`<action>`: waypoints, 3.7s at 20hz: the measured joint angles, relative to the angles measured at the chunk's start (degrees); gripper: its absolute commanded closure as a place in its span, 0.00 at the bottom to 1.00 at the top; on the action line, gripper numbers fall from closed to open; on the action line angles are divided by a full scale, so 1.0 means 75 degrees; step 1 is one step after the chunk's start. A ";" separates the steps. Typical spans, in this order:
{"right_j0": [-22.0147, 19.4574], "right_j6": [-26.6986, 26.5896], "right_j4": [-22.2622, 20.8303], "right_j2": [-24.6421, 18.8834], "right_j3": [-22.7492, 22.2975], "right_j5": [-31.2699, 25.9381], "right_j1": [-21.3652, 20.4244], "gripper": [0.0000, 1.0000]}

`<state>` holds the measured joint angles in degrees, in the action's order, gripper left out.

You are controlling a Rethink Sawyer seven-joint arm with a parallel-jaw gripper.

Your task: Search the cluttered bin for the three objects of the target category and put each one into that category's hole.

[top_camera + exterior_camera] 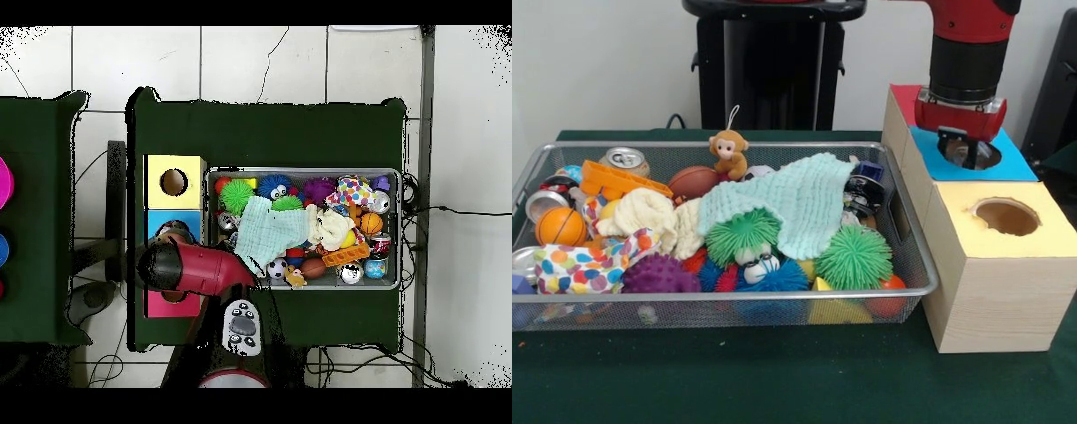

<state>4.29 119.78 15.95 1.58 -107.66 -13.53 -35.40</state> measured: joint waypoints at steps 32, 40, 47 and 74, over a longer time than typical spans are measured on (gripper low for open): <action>0.0282 0.0000 0.0027 0.0202 0.0196 -0.0053 0.0130 0.00; 0.0280 0.0000 0.0025 0.0201 0.0210 -0.0057 0.0144 0.00; 0.0288 0.0000 0.0027 0.0208 0.0210 -0.0055 0.0143 0.00; 0.0401 0.0000 0.0020 0.0474 0.0281 -0.0658 -0.0376 0.00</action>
<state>7.30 119.78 16.10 5.13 -105.56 -18.46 -38.22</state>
